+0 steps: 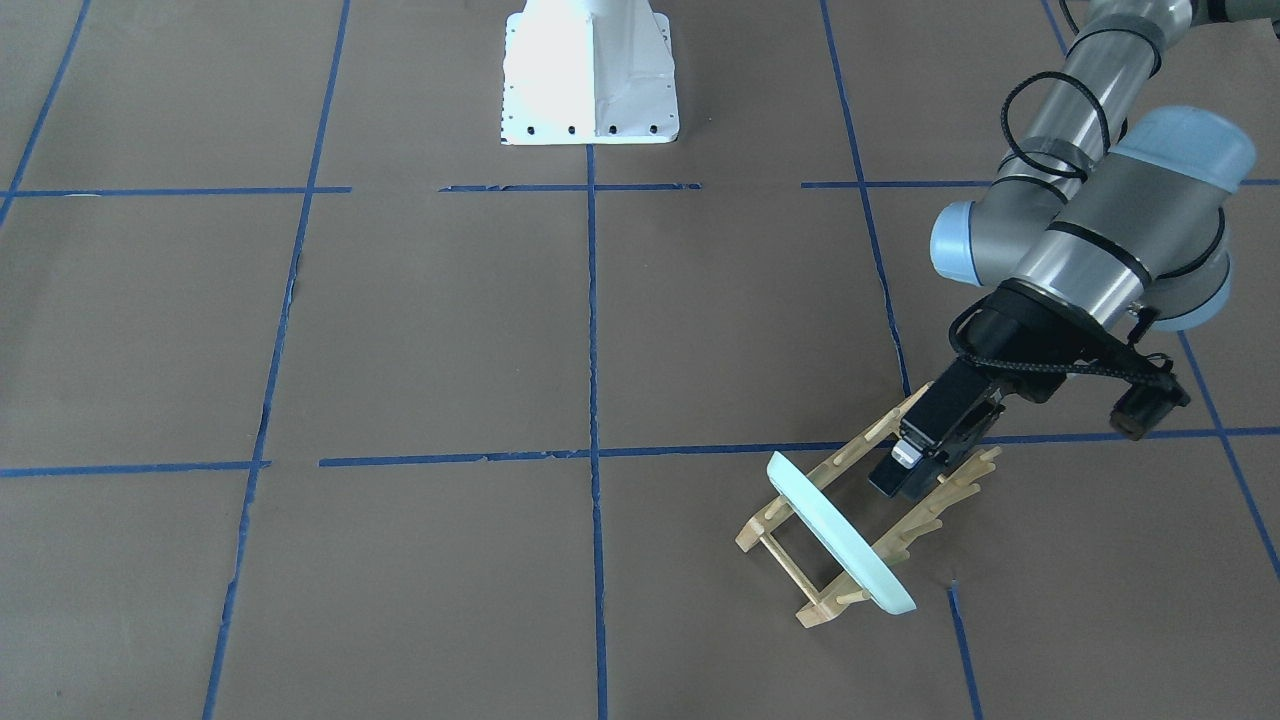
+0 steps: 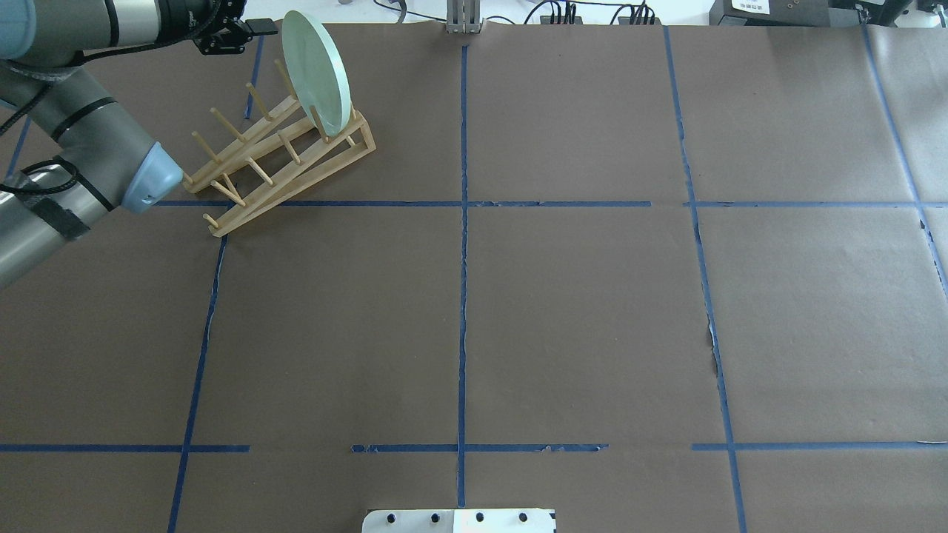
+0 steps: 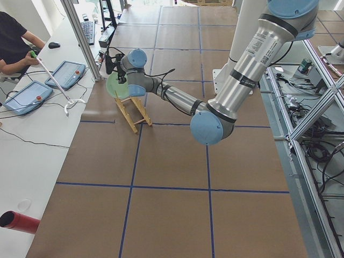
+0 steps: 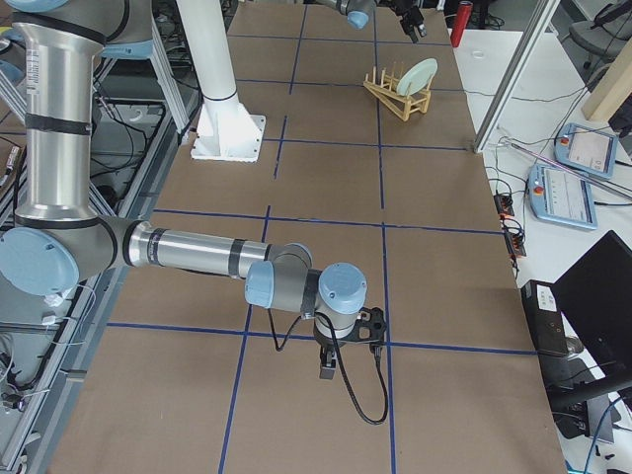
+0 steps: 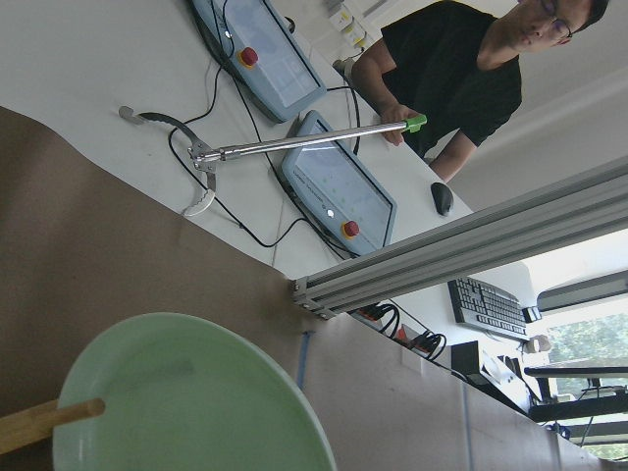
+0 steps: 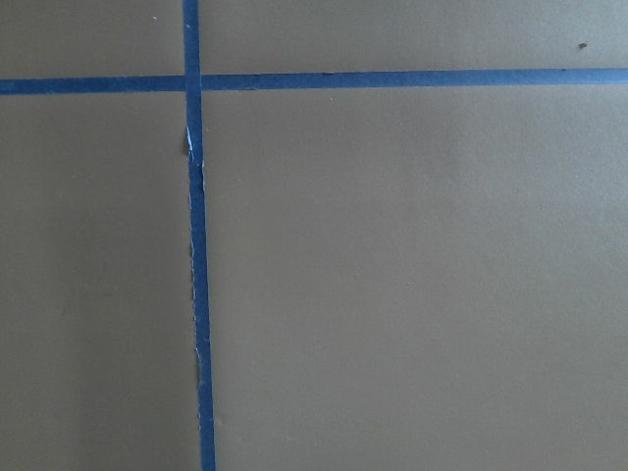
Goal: Place plate on rack
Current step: 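Open the left gripper and pull it back from the plate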
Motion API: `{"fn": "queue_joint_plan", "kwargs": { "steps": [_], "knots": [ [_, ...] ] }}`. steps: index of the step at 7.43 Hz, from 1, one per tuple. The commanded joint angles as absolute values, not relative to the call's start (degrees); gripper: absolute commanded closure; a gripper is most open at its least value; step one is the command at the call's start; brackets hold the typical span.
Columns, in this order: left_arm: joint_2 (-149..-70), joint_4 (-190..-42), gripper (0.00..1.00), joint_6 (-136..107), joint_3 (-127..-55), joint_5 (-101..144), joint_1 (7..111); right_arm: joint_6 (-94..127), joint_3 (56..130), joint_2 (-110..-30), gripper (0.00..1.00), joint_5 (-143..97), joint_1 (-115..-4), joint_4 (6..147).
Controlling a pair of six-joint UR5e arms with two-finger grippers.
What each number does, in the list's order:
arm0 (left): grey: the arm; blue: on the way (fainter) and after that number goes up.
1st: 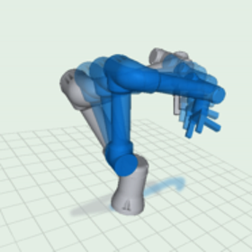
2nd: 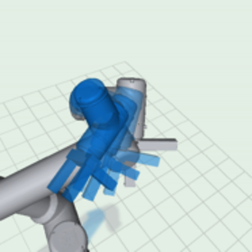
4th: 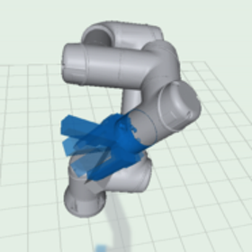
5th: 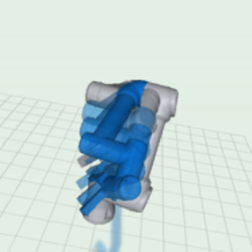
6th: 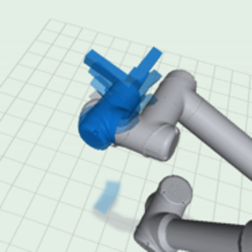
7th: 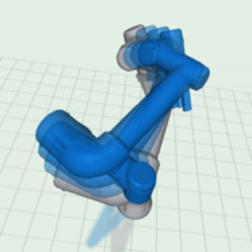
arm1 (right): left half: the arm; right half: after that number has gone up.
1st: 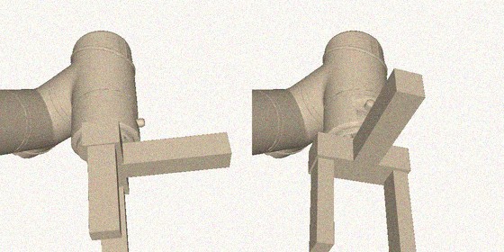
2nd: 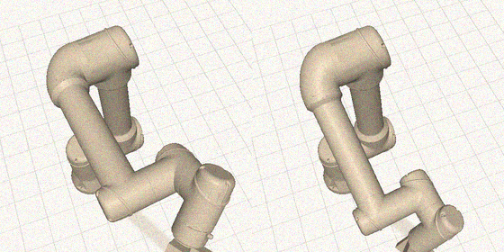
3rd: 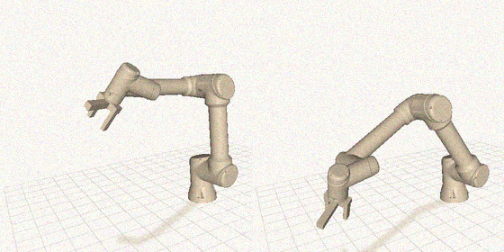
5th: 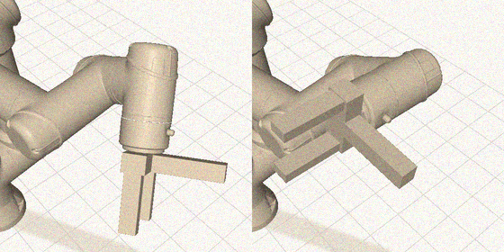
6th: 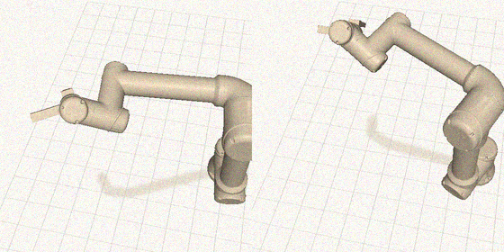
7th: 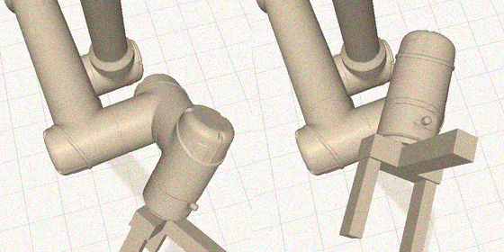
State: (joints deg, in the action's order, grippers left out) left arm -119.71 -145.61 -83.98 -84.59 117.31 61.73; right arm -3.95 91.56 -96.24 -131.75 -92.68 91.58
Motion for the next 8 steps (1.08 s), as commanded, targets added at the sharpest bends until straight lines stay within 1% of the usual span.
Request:
{"fn": "queue_joint_plan", "kwargs": {
  "steps": [1, 3, 5, 6, 7, 8],
  "knots": [
    [-112.63, -131.97, 0.00, -64.33, -90.93, 124.61, 66.52, -3.96, 91.58, -96.24, 0.00, -131.75, -92.64, 91.58],
    [-105.07, -128.07, 0.00, -50.60, -92.81, 124.63, 69.41, -3.96, 91.58, -96.24, 0.00, -131.75, -92.72, 91.58],
    [-92.01, -124.56, 0.00, -29.91, -97.62, 125.24, 73.98, -3.96, 91.49, -96.24, 0.00, -131.75, -92.72, 91.58],
    [-87.93, -120.19, 0.00, -21.18, -98.34, 125.33, 77.92, -3.96, 91.58, -96.24, 0.00, -131.75, -92.72, 91.58],
    [-85.54, -114.40, 0.00, -11.96, -97.91, 127.94, 82.40, -3.96, 91.58, -96.24, 0.00, -131.75, -92.64, 91.58],
    [-86.04, -105.30, 0.00, -8.47, -97.21, 135.02, 87.84, -3.96, 91.58, -96.24, 0.00, -131.75, -92.72, 91.58]
  ]
}}
